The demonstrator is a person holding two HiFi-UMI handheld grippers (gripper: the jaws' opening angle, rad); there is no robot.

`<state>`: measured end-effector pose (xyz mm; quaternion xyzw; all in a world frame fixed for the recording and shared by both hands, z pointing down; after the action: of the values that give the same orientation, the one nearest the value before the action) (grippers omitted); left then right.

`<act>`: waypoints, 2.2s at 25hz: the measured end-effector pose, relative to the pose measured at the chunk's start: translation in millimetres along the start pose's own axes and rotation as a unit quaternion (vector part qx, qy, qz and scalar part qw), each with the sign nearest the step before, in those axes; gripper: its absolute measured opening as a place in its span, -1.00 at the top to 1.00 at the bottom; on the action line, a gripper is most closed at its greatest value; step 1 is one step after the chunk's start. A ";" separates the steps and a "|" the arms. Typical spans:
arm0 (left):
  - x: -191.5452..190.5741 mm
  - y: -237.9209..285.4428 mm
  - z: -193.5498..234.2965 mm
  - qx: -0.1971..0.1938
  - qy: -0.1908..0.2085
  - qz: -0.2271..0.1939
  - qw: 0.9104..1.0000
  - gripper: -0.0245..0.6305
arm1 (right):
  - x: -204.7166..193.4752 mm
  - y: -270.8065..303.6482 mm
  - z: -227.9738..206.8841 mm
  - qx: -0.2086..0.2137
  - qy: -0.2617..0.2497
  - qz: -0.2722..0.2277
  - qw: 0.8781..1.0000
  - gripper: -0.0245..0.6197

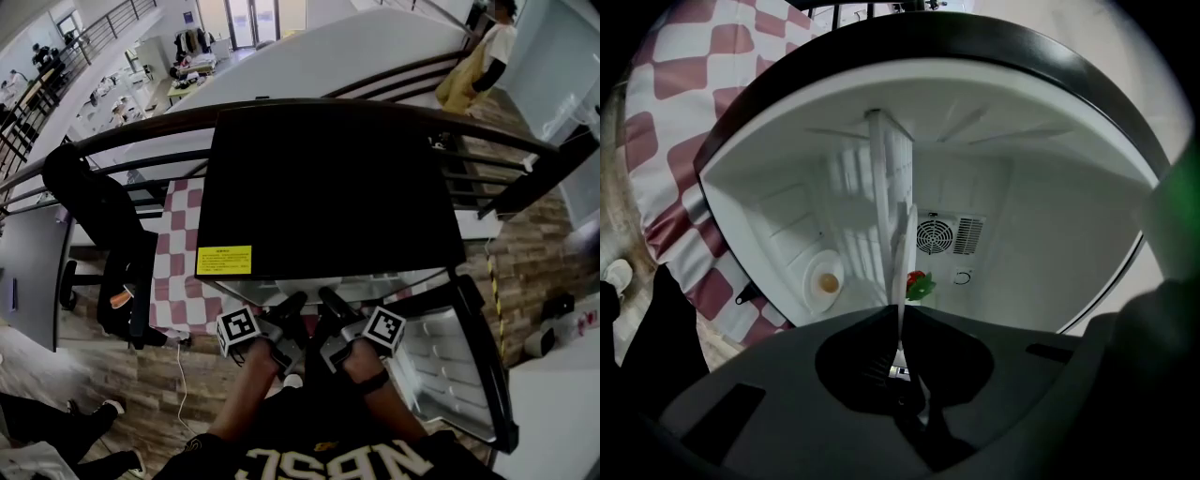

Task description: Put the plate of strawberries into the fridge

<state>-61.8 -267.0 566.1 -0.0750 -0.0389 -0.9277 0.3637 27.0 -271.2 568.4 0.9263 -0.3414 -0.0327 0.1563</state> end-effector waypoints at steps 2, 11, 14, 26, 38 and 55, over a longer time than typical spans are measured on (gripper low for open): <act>0.9 2.2 0.0 -0.001 -0.001 -0.001 1.000 0.82 | 2.1 1.3 0.4 0.001 -0.001 0.000 1.000 0.82; 6.5 8.7 -1.3 -0.001 0.002 -0.004 1.000 0.82 | 7.7 6.3 3.0 -0.004 -0.007 0.002 1.000 0.82; 8.4 8.1 3.3 0.002 -0.002 -0.006 1.000 0.82 | 7.9 6.1 2.8 -0.002 -0.018 0.002 1.000 0.82; 12.7 11.6 -1.3 -0.022 0.047 -0.006 0.999 0.82 | 7.4 7.9 2.4 0.009 -0.102 -0.009 0.995 0.81; 12.5 -0.1 -4.3 0.000 0.216 0.035 0.976 0.74 | 9.0 3.0 5.1 0.009 -0.289 -0.044 0.956 0.56; -19.2 -39.0 0.0 0.069 0.502 0.070 0.859 0.39 | -30.8 -44.6 17.6 -0.108 -0.847 -0.126 0.506 0.39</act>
<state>-74.4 -225.6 562.2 0.4240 0.0904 -0.8062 0.4025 28.2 -224.1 536.4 0.4667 -0.1849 -0.8573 -0.1143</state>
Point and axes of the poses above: the fingertips, and each gripper's own axes: y forward along the fingers, z to its left, x out of its top, the point moved 3 cm from there along -y, backward along the fingers, and after that the axes turned 8 degrees about -x, right-handed, at the moved point
